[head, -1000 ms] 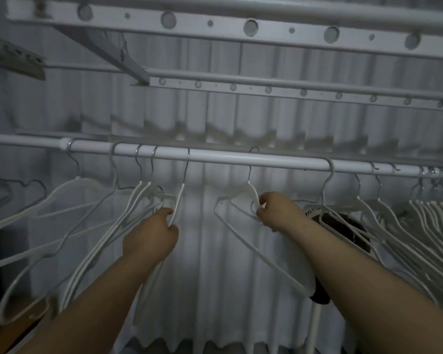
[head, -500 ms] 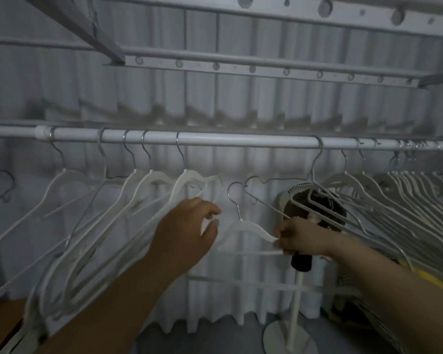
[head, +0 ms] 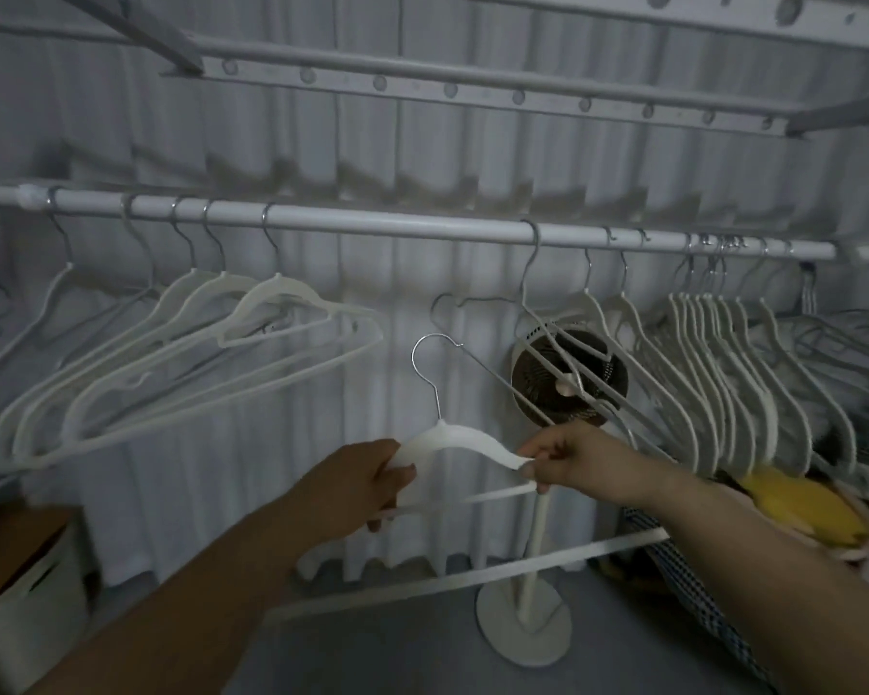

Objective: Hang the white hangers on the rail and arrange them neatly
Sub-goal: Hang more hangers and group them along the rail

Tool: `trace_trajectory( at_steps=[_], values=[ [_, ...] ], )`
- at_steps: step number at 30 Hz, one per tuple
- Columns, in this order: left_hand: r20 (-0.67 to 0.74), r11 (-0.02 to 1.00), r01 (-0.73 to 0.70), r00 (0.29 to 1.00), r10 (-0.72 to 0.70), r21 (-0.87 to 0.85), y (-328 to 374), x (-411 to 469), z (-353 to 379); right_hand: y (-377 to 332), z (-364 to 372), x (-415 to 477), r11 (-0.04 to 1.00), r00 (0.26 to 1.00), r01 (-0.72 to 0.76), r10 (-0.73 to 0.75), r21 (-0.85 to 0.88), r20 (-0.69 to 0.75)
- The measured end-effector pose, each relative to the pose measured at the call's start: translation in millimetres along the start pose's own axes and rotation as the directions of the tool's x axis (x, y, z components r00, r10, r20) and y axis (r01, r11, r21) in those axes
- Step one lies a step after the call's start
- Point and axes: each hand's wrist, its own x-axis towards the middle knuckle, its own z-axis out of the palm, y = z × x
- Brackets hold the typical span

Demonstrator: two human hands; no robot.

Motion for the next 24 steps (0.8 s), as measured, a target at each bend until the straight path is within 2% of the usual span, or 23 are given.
trace_trajectory(
  at_steps=[2, 4, 9, 11, 14, 17, 19, 24],
  values=[
    [-0.048, 0.998, 0.035, 0.998, -0.032, 0.059, 7.9, -11.9, 2.2, 4.2, 1.7, -1.0, 1.0, 1.0, -0.003, 0.002, -0.019, -0.028],
    [-0.075, 0.987, 0.097, 0.993, -0.088, 0.126, 12.4, -22.2, 1.1, 5.2, -0.2, -0.2, 0.999, 0.997, -0.008, 0.01, 0.037, -0.07],
    [-0.228, 0.918, 0.304, 0.941, -0.249, 0.254, 13.5, -36.1, -5.6, 3.6, -13.9, 8.0, 0.999, 0.964, 0.016, -0.003, 0.049, -0.267],
    [-0.277, 0.897, 0.357, 0.918, -0.284, 0.261, 13.1, -33.3, -11.0, -3.5, -14.8, 13.6, 0.998, 0.951, 0.062, -0.064, -0.014, -0.302],
    [-0.355, 0.899, 0.406, 0.875, -0.33, 0.166, 12.0, -17.6, -22.6, -13.4, -14.8, 28.8, 0.971, 0.929, 0.143, -0.198, -0.191, -0.312],
    [-0.428, 0.909, 0.399, 0.847, -0.316, 0.118, 11.5, 4.4, -37.5, -26.2, -17.2, 46.6, 0.91, 0.911, 0.134, -0.269, -0.393, -0.312],
    [-0.476, 0.922, 0.374, 0.831, -0.287, 0.097, 7.7, 20.1, -48.7, -36.5, -21.2, 61.1, 0.884, 0.892, 0.121, -0.297, -0.451, -0.342],
    [-0.529, 0.942, 0.327, 0.813, -0.242, 0.071, -8.4, 62.4, -78.5, -59.5, -32.4, 117.0, 0.813, 0.782, 0.065, -0.402, -0.579, -0.477]
  ],
)
